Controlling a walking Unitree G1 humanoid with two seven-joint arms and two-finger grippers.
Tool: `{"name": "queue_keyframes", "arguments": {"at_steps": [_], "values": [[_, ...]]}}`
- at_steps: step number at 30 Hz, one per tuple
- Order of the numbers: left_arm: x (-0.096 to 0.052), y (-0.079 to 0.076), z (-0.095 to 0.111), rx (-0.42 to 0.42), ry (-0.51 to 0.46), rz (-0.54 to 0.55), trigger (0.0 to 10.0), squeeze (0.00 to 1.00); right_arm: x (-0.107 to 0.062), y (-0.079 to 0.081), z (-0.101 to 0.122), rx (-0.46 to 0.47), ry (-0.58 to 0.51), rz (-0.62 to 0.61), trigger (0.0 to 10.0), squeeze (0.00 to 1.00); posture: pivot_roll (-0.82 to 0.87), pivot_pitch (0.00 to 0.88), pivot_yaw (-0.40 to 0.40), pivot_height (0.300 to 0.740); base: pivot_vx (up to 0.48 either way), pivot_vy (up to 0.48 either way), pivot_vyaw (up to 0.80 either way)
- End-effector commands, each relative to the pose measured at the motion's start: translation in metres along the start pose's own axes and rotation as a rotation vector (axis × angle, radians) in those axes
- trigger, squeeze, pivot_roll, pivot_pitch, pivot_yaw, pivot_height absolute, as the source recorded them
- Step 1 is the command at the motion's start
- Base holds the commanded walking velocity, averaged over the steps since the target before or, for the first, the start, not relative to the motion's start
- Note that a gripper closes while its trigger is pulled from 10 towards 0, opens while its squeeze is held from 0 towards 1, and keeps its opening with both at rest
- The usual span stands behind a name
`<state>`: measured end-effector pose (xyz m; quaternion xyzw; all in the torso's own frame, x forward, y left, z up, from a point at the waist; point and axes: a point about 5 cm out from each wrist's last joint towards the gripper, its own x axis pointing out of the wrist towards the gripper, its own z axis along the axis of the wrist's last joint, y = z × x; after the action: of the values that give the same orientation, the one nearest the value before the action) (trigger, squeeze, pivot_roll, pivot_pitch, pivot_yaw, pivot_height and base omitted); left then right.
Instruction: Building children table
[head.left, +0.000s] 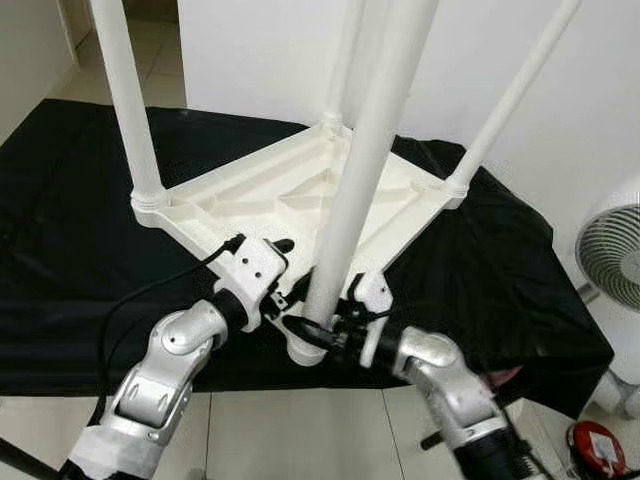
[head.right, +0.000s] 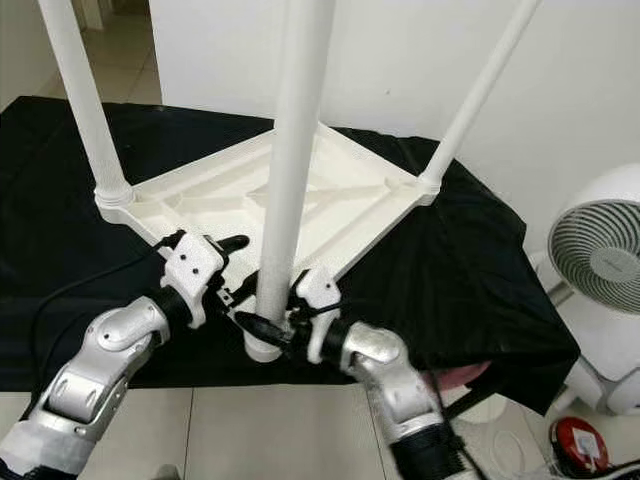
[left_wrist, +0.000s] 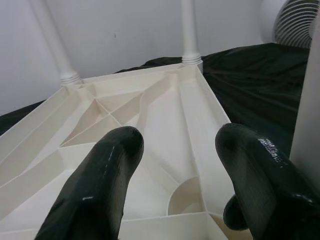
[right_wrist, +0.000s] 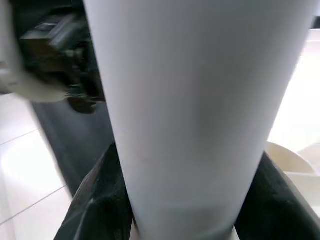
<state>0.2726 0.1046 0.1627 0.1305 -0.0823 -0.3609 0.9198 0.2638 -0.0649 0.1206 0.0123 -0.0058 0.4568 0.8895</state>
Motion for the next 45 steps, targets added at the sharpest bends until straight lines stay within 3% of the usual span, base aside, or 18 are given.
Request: {"name": "queue_keyframes", "arguments": {"at_steps": [1, 6, 7, 8, 14, 15, 16, 17, 19, 20, 26, 27, 35, 41, 45], "values": [[0.003, -0.005, 0.002, -0.002, -0.014, -0.025, 10.0, 0.00, -0.015, -0.031, -0.002, -0.022, 0.046, -0.259, 0.0, 0.00, 0.04, 0.000, -0.141, 0.740, 0.000, 0.000, 0.00], [0.006, -0.009, 0.002, -0.012, -0.021, -0.037, 10.0, 0.00, -0.016, -0.045, -0.007, 0.038, 0.068, -0.556, 0.0, 0.00, 0.03, 0.000, -0.136, 0.740, 0.000, 0.000, 0.00], [0.006, -0.009, 0.002, -0.012, -0.021, -0.037, 10.0, 0.00, -0.016, -0.045, -0.007, 0.038, 0.068, -0.556, 0.0, 0.00, 0.03, 0.000, -0.136, 0.740, 0.000, 0.000, 0.00], [0.007, -0.009, 0.003, -0.012, -0.023, -0.040, 10.0, 0.00, -0.017, -0.049, -0.007, 0.035, 0.077, -0.651, 0.0, 0.00, 0.03, 0.000, -0.137, 0.740, 0.000, 0.000, 0.00], [0.008, -0.008, 0.004, -0.014, -0.026, -0.039, 10.0, 0.00, -0.014, -0.046, -0.007, 0.038, 0.081, -0.740, 0.0, 0.00, 0.03, 0.000, -0.132, 0.740, 0.000, 0.000, 0.00], [0.008, -0.008, 0.004, -0.015, -0.027, -0.039, 10.0, 0.00, -0.012, -0.043, -0.007, 0.057, 0.079, -0.710, 2.9, 0.00, 0.03, 0.000, -0.132, 0.740, 0.000, 0.000, 0.00], [0.008, -0.008, 0.004, -0.016, -0.028, -0.040, 10.0, 0.00, -0.010, -0.041, -0.007, 0.071, 0.077, -0.690, 2.9, 0.00, 0.03, 0.000, -0.132, 0.740, 0.000, 0.000, 0.00], [0.008, -0.008, 0.004, -0.018, -0.028, -0.041, 10.0, 0.00, -0.008, -0.038, -0.006, 0.076, 0.063, -0.657, 10.0, 0.00, 0.03, 0.000, -0.131, 0.740, 0.000, 0.000, 0.00], [0.008, -0.008, 0.004, -0.019, -0.028, -0.042, 10.0, 0.00, -0.006, -0.036, -0.003, 0.074, 0.048, -0.633, 10.0, 0.00, 0.03, 0.000, -0.131, 0.740, 0.000, 0.000, 0.00], [0.007, -0.009, 0.005, -0.020, -0.032, -0.047, 10.0, 0.00, -0.006, -0.035, 0.003, 0.084, -0.006, -0.614, 10.0, 1.00, 0.03, 0.000, -0.128, 0.740, 0.000, 0.000, 0.00], [0.006, -0.009, 0.005, -0.034, -0.028, -0.059, 10.0, 0.00, -0.016, -0.040, 0.034, 0.024, -0.222, -0.629, 10.0, 1.00, 0.03, 0.000, -0.122, 0.740, 0.000, 0.000, 0.00], [0.006, -0.008, 0.005, -0.029, -0.029, -0.059, 10.0, 0.00, -0.020, -0.041, 0.036, -0.001, -0.241, -0.630, 10.0, 0.00, 0.02, 0.000, -0.119, 0.740, 0.000, 0.000, 0.00], [0.004, -0.007, 0.003, -0.030, -0.017, -0.064, 10.0, 0.00, -0.036, -0.042, 0.031, -0.058, -0.225, -0.619, 10.0, 0.00, 0.02, 0.000, -0.109, 0.740, 0.000, 0.000, 0.00], [0.001, -0.003, 0.001, -0.011, 0.000, -0.052, 10.0, 0.00, -0.043, -0.030, 0.020, -0.059, -0.187, -0.495, 10.0, 0.00, 0.02, 0.000, -0.097, 0.740, 0.000, 0.000, 0.00], [0.000, 0.004, 0.000, -0.014, 0.004, -0.040, 10.0, 0.00, -0.046, -0.029, 0.019, -0.057, -0.187, -0.484, 10.0, 0.00, 0.02, 0.000, -0.096, 0.740, 0.000, 0.000, 0.00]]}}
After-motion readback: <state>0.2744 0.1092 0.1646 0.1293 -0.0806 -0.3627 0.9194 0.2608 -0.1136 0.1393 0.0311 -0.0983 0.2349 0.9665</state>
